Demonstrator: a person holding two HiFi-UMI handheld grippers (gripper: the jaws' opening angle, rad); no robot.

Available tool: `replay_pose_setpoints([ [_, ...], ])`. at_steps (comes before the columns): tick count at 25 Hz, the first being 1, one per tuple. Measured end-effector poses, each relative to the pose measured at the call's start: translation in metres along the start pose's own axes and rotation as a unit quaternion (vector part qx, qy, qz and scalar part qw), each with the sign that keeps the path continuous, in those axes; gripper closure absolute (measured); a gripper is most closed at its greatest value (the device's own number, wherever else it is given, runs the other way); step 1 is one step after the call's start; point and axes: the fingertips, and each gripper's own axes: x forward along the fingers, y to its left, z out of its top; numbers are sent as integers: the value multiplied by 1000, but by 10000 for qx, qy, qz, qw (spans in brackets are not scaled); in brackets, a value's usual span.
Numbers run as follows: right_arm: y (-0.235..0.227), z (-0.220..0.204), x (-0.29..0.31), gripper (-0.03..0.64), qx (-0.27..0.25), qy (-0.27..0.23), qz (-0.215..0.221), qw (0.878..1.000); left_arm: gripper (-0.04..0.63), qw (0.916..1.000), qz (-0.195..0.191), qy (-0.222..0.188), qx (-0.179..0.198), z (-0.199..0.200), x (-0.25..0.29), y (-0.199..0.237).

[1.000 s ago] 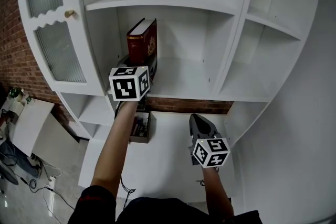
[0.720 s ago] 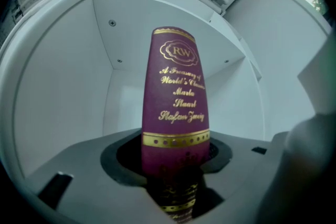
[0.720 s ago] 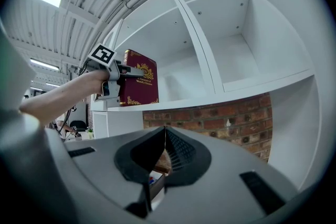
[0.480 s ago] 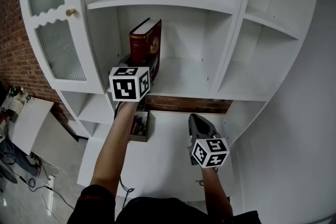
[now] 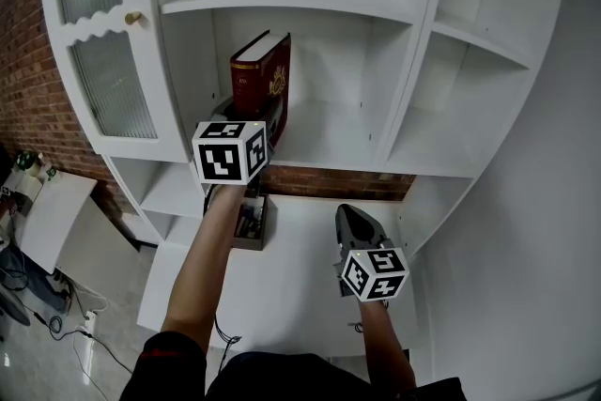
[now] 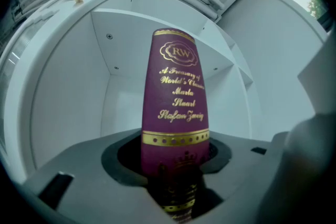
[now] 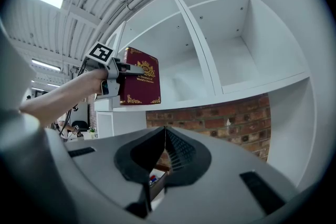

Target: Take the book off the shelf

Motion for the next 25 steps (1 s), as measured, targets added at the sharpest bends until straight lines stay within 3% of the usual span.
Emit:
replay_pose_setpoints([
  [8,6,1,-9,597,-21,-20,-15,10000,357,9999,14,-63,136,1,-16,-3],
  [25,32,4,-17,597,-124,-3,35,9999,356,9997,-28,-249,57,5,-72,2],
])
